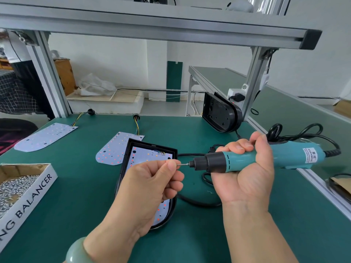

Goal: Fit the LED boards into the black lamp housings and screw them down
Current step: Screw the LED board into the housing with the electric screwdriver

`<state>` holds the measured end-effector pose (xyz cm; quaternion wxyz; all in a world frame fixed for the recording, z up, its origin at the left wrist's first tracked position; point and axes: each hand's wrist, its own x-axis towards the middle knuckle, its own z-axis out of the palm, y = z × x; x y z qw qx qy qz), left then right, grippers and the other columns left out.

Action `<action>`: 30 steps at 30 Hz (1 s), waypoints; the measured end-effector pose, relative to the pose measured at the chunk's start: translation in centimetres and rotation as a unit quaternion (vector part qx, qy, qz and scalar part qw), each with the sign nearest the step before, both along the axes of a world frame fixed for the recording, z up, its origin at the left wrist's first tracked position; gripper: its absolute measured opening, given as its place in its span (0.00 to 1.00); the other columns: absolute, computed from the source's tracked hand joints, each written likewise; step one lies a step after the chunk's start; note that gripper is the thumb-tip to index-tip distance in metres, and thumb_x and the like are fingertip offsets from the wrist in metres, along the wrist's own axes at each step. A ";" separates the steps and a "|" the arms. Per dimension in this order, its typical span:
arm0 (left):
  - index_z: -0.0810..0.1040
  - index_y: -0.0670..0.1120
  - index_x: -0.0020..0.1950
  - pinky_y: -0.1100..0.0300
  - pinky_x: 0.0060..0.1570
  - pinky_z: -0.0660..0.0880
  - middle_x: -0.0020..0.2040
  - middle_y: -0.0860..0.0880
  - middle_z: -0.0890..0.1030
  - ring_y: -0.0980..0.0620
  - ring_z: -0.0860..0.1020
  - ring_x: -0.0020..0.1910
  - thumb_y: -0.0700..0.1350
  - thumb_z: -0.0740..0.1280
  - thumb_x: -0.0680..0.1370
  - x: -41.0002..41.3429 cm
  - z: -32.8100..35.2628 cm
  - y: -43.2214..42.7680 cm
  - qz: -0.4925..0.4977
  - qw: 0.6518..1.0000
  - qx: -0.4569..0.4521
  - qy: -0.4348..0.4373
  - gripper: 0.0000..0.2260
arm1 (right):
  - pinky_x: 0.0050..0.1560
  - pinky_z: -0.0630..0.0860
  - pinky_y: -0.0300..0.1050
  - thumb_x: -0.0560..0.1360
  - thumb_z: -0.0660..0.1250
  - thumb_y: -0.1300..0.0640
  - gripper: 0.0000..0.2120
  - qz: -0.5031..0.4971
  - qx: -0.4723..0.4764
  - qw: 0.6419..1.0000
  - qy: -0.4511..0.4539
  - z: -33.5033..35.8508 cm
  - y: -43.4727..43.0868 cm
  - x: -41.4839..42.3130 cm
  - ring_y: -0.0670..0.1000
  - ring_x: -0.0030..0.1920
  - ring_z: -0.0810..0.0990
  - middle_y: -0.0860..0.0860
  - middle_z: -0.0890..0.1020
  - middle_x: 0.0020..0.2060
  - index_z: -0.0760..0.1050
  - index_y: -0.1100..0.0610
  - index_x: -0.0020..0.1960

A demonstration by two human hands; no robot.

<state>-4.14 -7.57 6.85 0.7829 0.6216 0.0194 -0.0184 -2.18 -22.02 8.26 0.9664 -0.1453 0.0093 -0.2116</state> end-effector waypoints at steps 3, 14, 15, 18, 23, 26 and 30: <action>0.83 0.45 0.40 0.68 0.27 0.74 0.31 0.48 0.83 0.57 0.78 0.28 0.42 0.66 0.77 0.0 -0.2 -0.1 0.018 0.999 0.039 -0.023 0.08 | 0.33 0.69 0.37 0.76 0.66 0.53 0.07 -0.011 -0.006 1.000 0.003 0.0 0.1 0.0 0.42 0.28 0.68 0.43 0.69 0.29 0.71 0.49 0.40; 0.83 0.44 0.40 0.68 0.29 0.75 0.32 0.47 0.84 0.56 0.80 0.28 0.40 0.69 0.75 0.3 -0.2 0.7 0.005 0.996 0.084 -0.039 0.05 | 0.32 0.69 0.37 0.76 0.66 0.53 0.08 0.001 -0.011 1.000 0.000 -0.2 0.6 -0.1 0.42 0.28 0.68 0.43 0.69 0.29 0.71 0.49 0.39; 0.83 0.44 0.40 0.68 0.29 0.75 0.32 0.47 0.84 0.56 0.80 0.28 0.40 0.69 0.75 0.3 -0.2 0.8 0.006 0.996 0.083 -0.042 0.05 | 0.32 0.69 0.36 0.76 0.66 0.53 0.08 0.001 -0.011 1.000 0.000 -0.2 0.6 -0.1 0.42 0.28 0.69 0.43 0.69 0.29 0.71 0.48 0.39; 0.84 0.44 0.39 0.68 0.29 0.74 0.32 0.47 0.84 0.56 0.80 0.28 0.40 0.70 0.75 0.3 -0.3 0.8 0.004 0.996 0.073 -0.043 0.05 | 0.32 0.70 0.36 0.75 0.67 0.53 0.07 -0.002 -0.006 1.000 -0.002 -0.2 0.7 -0.2 0.42 0.27 0.69 0.43 0.70 0.29 0.71 0.48 0.40; 0.84 0.45 0.38 0.67 0.30 0.75 0.34 0.46 0.84 0.55 0.80 0.29 0.40 0.70 0.74 0.5 -0.4 0.9 0.008 0.997 0.065 -0.035 0.06 | 0.33 0.70 0.37 0.73 0.68 0.52 0.06 -0.003 0.000 1.000 0.002 -0.2 0.7 -0.2 0.43 0.28 0.69 0.43 0.70 0.30 0.71 0.49 0.40; 0.84 0.46 0.43 0.68 0.32 0.76 0.36 0.47 0.85 0.55 0.81 0.32 0.43 0.73 0.72 0.4 0.0 1.0 -0.011 0.997 0.073 -0.036 0.03 | 0.32 0.71 0.37 0.74 0.68 0.52 0.06 -0.004 -0.001 1.000 0.001 -0.2 0.5 -0.2 0.42 0.28 0.69 0.43 0.70 0.30 0.71 0.49 0.40; 0.84 0.51 0.47 0.71 0.31 0.75 0.35 0.54 0.85 0.60 0.79 0.32 0.52 0.74 0.68 0.9 0.7 2.8 0.091 0.977 0.167 -0.094 0.11 | 0.32 0.71 0.36 0.74 0.68 0.52 0.07 -0.007 -0.019 1.000 0.010 -0.2 0.1 -0.2 0.42 0.28 0.69 0.43 0.70 0.29 0.71 0.48 0.41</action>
